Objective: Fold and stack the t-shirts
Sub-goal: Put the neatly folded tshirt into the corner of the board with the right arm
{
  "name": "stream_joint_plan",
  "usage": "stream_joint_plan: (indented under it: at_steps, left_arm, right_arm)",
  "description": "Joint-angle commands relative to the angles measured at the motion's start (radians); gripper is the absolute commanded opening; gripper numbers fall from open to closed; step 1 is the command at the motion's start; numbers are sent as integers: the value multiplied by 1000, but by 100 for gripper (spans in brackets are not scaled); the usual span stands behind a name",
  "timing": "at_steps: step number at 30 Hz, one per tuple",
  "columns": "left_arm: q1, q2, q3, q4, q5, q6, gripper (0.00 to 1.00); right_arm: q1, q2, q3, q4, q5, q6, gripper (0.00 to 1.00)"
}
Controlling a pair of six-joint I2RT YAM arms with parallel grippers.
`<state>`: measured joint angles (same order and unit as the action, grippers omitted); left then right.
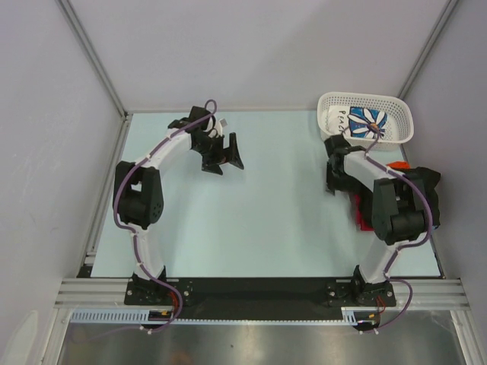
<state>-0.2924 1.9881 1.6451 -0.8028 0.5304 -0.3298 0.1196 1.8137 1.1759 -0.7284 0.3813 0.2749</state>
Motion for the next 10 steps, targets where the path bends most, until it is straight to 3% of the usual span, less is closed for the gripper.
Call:
stream_joint_plan:
  at_steps: [1, 7, 10]
  left_arm:
    - [9, -86, 51, 27, -7, 38, 100]
    - [7, -123, 25, 54, 25, 57, 100]
    - [7, -156, 12, 95, 19, 60, 100]
  right_arm:
    - [196, -224, 171, 111, -57, -63, 99]
    - [316, -205, 405, 261, -266, -23, 100]
    - [402, -156, 516, 236, -178, -61, 100]
